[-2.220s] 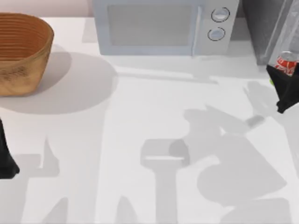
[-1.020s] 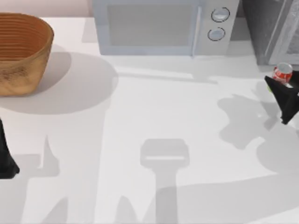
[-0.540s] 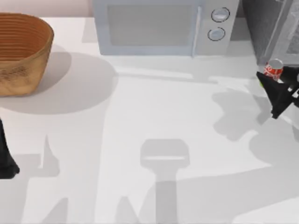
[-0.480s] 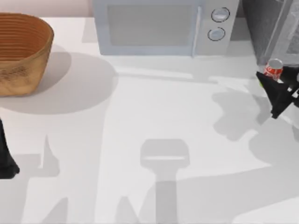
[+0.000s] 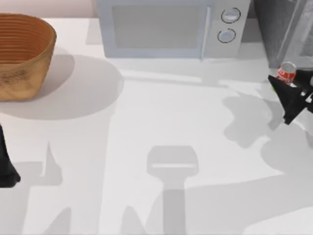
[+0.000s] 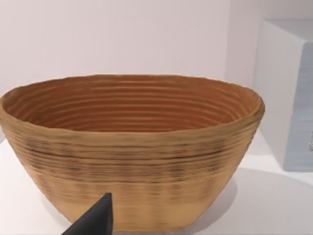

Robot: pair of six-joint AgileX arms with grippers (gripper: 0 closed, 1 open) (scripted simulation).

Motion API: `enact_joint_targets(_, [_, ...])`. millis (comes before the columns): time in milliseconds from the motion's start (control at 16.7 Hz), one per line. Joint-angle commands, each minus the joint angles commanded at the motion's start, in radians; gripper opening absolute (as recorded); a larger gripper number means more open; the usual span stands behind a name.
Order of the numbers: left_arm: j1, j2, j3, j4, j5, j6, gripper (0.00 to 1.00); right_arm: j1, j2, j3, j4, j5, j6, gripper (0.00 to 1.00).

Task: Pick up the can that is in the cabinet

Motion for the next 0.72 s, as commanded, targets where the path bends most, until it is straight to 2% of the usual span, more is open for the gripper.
enact_joint_targets(420, [0.0, 0.0, 0.0, 0.0, 0.0, 0.0, 1.0, 0.0, 0.0, 0.0, 0.0, 0.0, 0.0, 0.98])
enact_joint_targets(720, [0.0, 0.0, 0.0, 0.0, 0.0, 0.0, 1.0, 0.0, 0.0, 0.0, 0.0, 0.0, 0.0, 1.0])
